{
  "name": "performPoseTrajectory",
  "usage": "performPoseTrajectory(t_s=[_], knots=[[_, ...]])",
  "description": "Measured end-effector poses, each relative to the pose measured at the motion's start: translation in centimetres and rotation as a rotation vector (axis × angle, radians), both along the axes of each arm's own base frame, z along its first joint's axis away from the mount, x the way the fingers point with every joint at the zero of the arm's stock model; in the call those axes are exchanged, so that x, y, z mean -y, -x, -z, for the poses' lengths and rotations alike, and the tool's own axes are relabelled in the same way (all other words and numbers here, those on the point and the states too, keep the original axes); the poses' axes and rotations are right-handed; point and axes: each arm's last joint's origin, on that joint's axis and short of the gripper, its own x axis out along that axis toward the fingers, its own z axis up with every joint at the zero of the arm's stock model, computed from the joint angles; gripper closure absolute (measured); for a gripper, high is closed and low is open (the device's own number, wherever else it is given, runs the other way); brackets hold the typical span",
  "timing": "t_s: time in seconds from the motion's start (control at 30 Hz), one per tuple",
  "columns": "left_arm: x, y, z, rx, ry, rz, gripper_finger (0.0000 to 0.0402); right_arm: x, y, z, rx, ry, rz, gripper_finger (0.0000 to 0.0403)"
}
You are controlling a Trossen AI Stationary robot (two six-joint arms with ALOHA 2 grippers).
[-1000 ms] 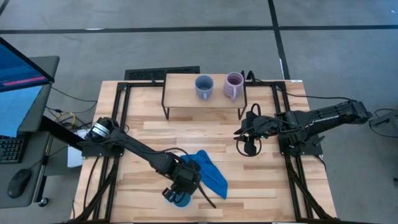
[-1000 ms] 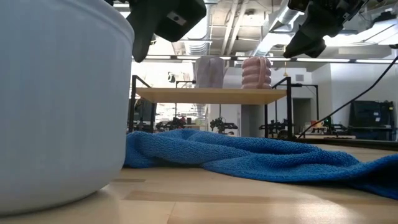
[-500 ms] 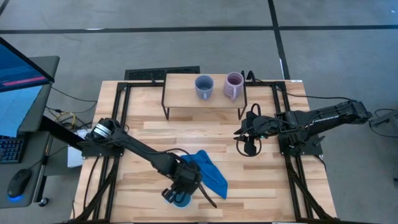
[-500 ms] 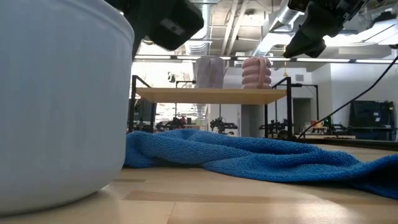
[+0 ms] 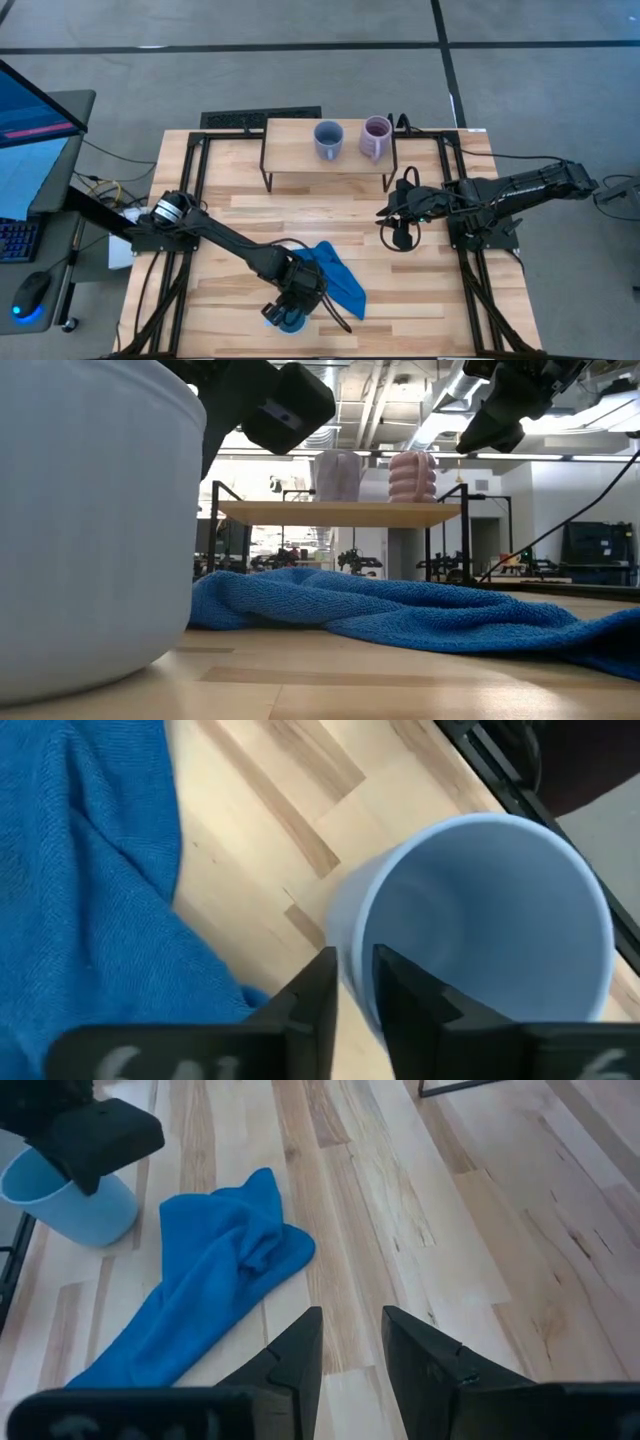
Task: Stack small to large cups/mugs on shelf
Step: Put the light blue mug on the shelf
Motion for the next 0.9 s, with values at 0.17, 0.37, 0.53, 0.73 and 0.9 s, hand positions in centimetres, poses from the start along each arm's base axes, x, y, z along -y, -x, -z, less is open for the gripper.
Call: performPoseTrajectory(t_s=[0.17, 0.37, 0.53, 0.73, 0.9], knots=[[-0.8, -0.3, 0.0, -0.004, -0.021, -0.064, 0.0394, 0.0, 0.0, 0.0, 0.0, 0.0, 0.0, 0.0274], [-2.3, -0.9, 0.0, -0.022, -0.019, -0.19, 0.0399, 0.0, 0.0, 0.0, 0.0, 0.0, -0.001, 0.0274], [-5.0, -1.0, -1.2, -0.023, -0.065, -0.353, 0.04, 0.0, 0.0, 0.0, -0.001, 0.0, -0.001, 0.0274], [-9.6, -0.4, -5.2, 0.058, -0.066, -0.551, 0.0401, 0.0, 0.1, 0.1, -0.008, 0.002, -0.001, 0.0274], [-13.6, 2.2, -9.7, 0.128, -0.049, -0.73, 0.0401, 0.0, 0.1, 0.1, -0.008, 0.001, -0.001, 0.0274]])
